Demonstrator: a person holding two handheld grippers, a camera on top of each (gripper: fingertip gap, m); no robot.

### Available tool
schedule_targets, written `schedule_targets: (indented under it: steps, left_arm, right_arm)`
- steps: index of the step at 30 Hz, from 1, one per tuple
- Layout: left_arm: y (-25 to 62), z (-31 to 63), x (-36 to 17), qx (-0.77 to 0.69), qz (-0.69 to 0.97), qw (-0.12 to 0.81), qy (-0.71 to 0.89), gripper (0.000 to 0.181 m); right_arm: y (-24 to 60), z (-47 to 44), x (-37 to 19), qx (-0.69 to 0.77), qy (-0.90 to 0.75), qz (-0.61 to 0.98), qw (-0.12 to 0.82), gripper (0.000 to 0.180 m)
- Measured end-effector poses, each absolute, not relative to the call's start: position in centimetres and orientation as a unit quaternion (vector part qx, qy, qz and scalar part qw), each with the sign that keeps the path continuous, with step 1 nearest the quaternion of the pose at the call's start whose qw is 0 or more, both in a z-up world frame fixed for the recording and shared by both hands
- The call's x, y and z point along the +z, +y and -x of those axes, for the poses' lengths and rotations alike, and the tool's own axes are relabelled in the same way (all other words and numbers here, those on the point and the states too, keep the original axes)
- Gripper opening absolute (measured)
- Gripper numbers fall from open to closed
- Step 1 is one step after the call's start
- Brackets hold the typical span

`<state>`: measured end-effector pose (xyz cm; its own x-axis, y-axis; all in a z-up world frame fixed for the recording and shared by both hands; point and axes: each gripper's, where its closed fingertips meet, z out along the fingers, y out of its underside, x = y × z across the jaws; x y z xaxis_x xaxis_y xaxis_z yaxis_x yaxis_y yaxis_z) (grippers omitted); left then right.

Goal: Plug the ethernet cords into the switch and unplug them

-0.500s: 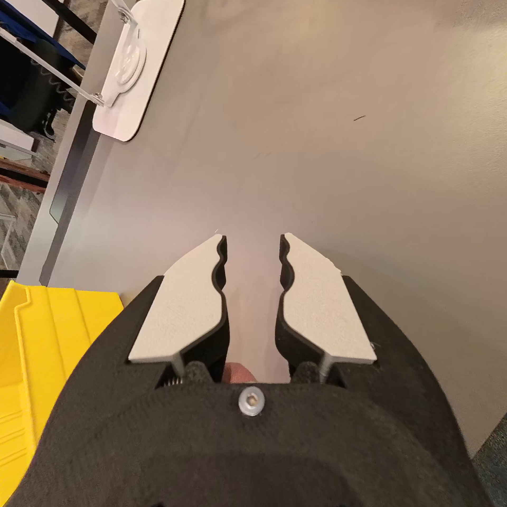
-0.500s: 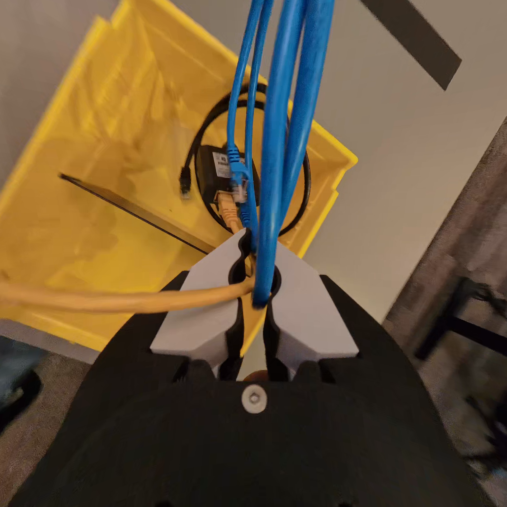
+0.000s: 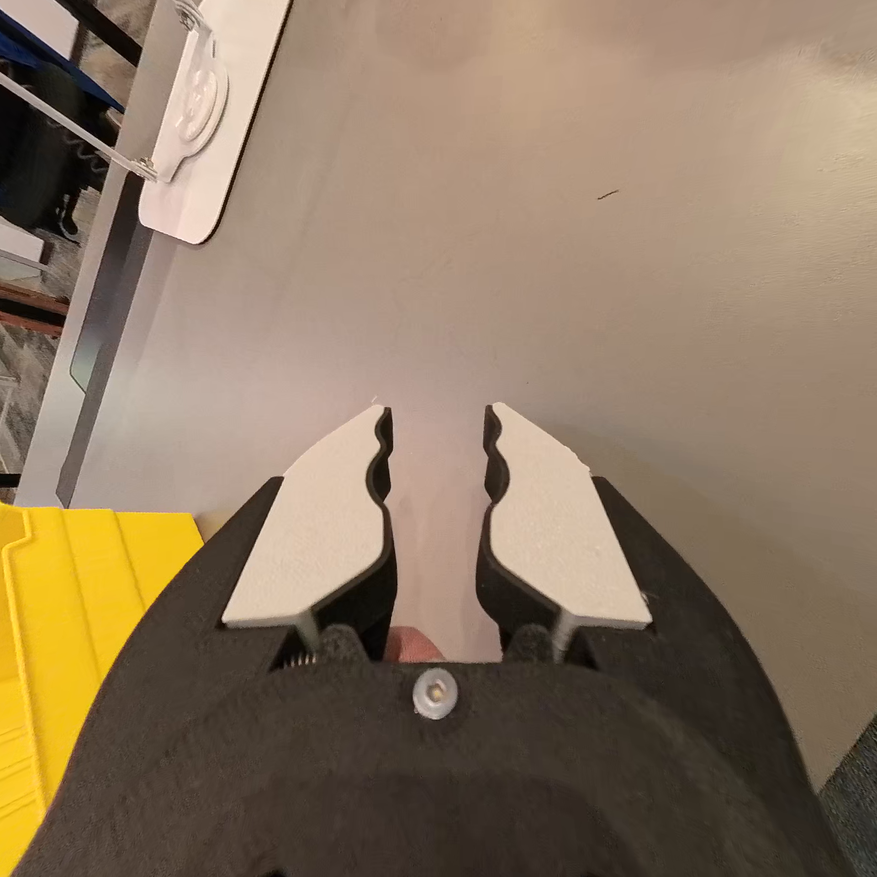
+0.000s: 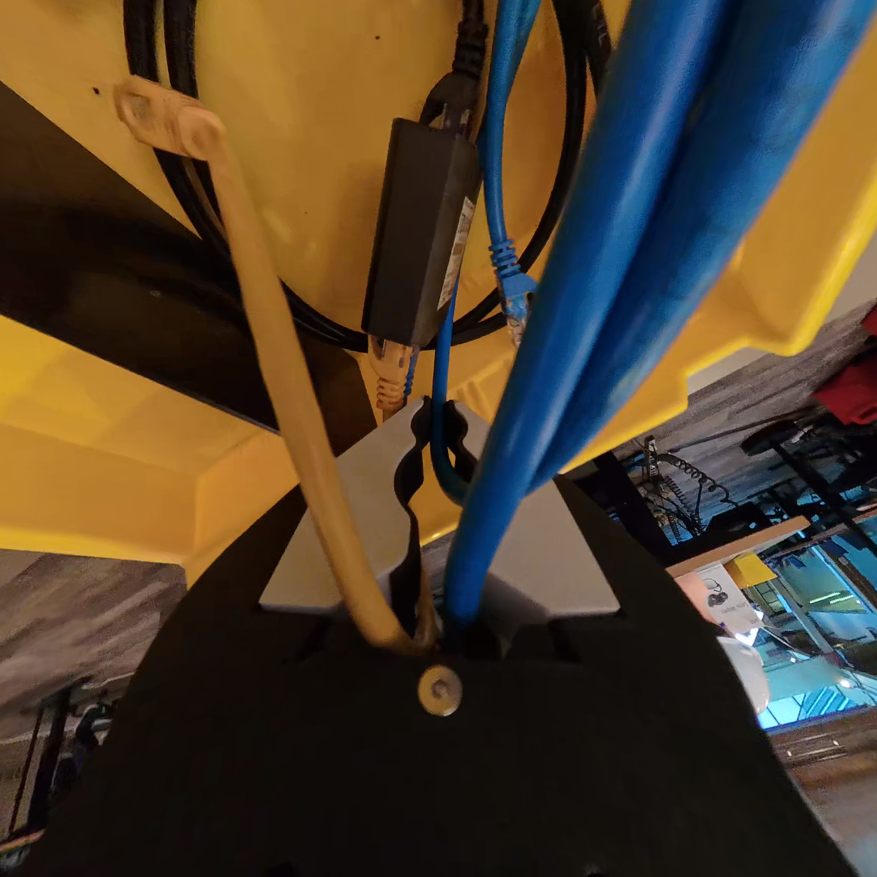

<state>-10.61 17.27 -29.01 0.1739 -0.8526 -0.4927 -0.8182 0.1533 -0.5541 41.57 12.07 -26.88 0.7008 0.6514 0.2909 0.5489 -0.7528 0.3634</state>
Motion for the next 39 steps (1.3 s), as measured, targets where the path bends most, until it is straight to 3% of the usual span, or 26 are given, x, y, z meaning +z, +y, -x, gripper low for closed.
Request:
schedule_targets:
  steps: [1,7,13,18,21,27,30,34,36,38,39]
  left_arm:
    - [17.3,10.6,-29.0,-0.02,0.65,0.405,0.643,0.036]
    - [17.1,10.2,-29.2,-0.022,0.645,0.402,0.649,0.036]
    - [16.7,10.1,-29.0,-0.025,0.639,0.404,0.654,0.036]
    - [16.3,9.8,-29.0,-0.029,0.632,0.401,0.663,0.037]
    - [16.2,9.9,-29.1,-0.032,0.632,0.398,0.664,0.037]
    - [16.3,9.9,-29.2,-0.032,0.634,0.395,0.665,0.038]
    - [16.3,10.0,-29.3,-0.031,0.635,0.392,0.665,0.038]
    - [16.4,10.1,-29.5,-0.029,0.637,0.39,0.664,0.038]
    - [16.5,10.0,-29.6,-0.029,0.637,0.389,0.665,0.038]
    - [16.5,10.0,-29.5,-0.029,0.637,0.389,0.665,0.038]
    - [16.4,10.0,-29.5,-0.029,0.636,0.39,0.665,0.038]
  right_arm:
    - [12.4,-41.5,-27.0,0.198,0.333,-0.913,0.13,0.004]
    - [12.6,-41.4,-27.9,0.156,0.353,-0.898,0.21,0.003]
    - [13.1,-41.4,-28.1,0.203,0.423,-0.833,0.294,0.007]
    - [14.0,-41.1,-27.9,0.204,0.441,-0.836,0.255,0.012]
    - [15.7,-40.4,-26.7,0.221,0.438,-0.854,0.17,0.039]
    - [16.4,-38.3,-25.3,0.161,0.414,-0.894,0.062,0.067]
    - [16.4,-38.6,-23.9,0.168,0.41,-0.895,0.049,0.071]
    - [17.0,-38.5,-20.7,0.182,0.412,-0.893,0.014,0.064]
    - [17.5,-37.8,-19.7,0.167,0.403,-0.9,-0.02,0.045]
    - [18.6,-38.1,-19.0,0.192,0.397,-0.896,-0.054,0.015]
    - [18.8,-38.1,-19.3,0.188,0.388,-0.9,-0.065,0.012]
